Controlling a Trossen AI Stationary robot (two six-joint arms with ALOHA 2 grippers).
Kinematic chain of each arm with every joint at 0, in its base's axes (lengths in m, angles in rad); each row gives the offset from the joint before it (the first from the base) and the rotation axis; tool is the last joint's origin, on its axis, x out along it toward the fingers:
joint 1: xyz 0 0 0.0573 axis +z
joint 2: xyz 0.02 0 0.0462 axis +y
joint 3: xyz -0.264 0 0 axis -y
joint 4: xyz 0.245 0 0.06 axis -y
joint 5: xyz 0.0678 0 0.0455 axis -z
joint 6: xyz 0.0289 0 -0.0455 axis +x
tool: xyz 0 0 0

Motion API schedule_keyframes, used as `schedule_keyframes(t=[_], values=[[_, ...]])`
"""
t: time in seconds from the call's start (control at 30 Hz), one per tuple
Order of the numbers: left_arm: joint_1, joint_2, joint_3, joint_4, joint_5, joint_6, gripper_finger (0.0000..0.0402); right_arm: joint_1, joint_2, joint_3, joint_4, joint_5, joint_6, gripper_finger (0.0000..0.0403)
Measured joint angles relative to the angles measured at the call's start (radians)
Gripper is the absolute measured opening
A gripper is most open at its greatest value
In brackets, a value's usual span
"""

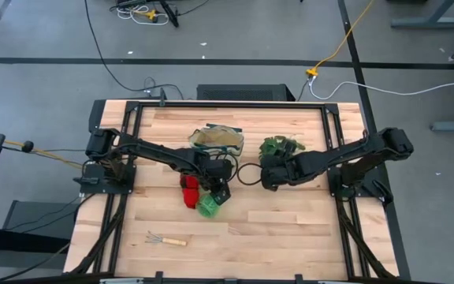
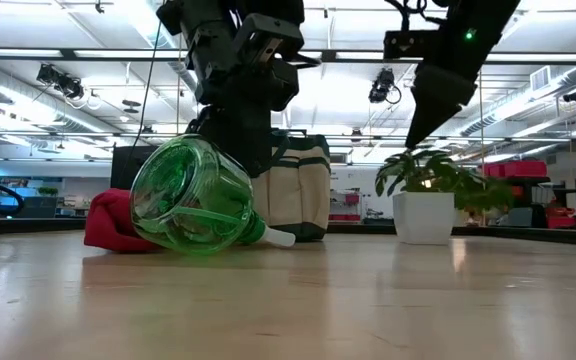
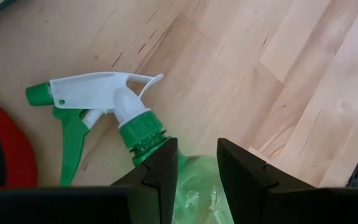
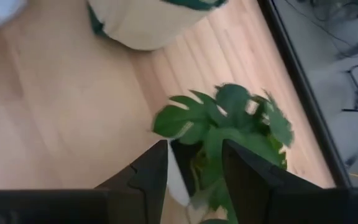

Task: Pick & Place Garden tools in Gardening bag
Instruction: Put the green spray bottle into the green gardening bag

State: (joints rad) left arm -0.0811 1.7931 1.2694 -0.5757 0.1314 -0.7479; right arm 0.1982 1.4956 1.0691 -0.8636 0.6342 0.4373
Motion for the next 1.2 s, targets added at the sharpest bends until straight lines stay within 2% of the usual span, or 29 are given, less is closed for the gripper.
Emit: schedule_keyframes(t=[0.17,0.8,0.97,1.2], values=[[0.0,0.007,0.0,0.003,0.0,0.0,0.0119,0.0,0.0,0.0,0.006,-0.031,-0.013,0.0155],[0.0,0.072,0.001,-0.019,0.024,-0.026,0.0119,0.0,0.0,0.0,0.013,-0.022,-0.031,0.0155],[0.012,0.073,0.009,-0.033,0.084,0.011,0.0117,0.0,0.0,0.0,0.016,-0.022,-0.031,0.0155],[0.026,0.073,0.107,-0.196,-0.009,0.046,0.0108,0.0,0.0,0.0,0.016,-0.022,-0.031,0.0155]])
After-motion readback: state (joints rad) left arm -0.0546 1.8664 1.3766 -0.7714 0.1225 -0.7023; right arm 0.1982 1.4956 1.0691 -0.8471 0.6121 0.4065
